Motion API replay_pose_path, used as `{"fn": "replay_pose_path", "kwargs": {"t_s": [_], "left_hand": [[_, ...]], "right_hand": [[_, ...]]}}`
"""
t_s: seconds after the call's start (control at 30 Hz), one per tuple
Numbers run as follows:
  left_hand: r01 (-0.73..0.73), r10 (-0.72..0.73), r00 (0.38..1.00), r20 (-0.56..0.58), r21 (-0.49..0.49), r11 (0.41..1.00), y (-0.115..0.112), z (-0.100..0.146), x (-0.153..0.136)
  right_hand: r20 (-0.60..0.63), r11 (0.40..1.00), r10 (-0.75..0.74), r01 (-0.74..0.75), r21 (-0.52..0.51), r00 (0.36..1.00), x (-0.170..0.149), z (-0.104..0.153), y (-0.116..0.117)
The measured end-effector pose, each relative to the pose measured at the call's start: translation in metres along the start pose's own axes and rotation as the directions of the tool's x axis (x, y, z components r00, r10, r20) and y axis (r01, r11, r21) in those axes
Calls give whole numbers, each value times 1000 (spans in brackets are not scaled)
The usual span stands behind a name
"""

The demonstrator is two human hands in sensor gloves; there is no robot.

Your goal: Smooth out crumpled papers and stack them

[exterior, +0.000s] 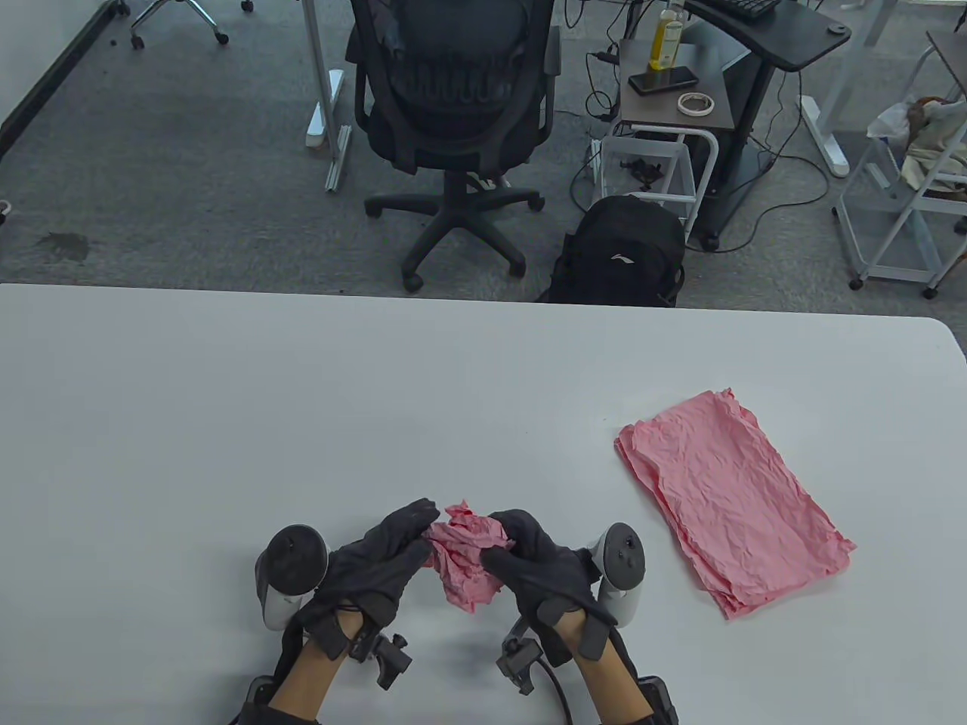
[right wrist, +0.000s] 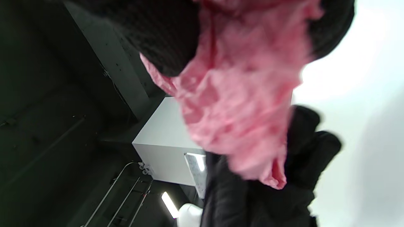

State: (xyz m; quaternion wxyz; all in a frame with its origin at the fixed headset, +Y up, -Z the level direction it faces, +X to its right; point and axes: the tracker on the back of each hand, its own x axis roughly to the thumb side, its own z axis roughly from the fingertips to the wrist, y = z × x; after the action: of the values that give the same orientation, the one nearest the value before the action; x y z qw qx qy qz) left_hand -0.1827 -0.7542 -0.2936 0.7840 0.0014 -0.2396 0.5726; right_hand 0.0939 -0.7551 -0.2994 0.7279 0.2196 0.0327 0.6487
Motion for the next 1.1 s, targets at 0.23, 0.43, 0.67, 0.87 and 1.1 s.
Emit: {"fn": "replay_pose_path", "kwargs": {"t_s": [0.23, 0.43, 0.67, 0.87, 1.1], "left_hand": [[-43, 76, 990, 122, -252, 967, -12, -4, 15], [69, -28, 992, 123, -341, 938, -32, -4, 20], [-238, 254, 965, 58, -203, 950, -24, -5, 9], [-343, 354, 934, 42, -163, 925, -17, -5, 4], [-102, 101, 994, -29, -20, 995, 0, 0, 0]], "right_hand": [[96, 997, 20, -26, 70, 995, 13, -2, -2], [128, 982, 171, -180, 59, 977, 17, 1, 12], [113, 857, 512, -499, -127, 852, 22, 4, -1], [77, 904, 415, -401, -151, 907, 21, 5, -2], [33, 990, 137, -137, -24, 990, 10, 1, 0]]}}
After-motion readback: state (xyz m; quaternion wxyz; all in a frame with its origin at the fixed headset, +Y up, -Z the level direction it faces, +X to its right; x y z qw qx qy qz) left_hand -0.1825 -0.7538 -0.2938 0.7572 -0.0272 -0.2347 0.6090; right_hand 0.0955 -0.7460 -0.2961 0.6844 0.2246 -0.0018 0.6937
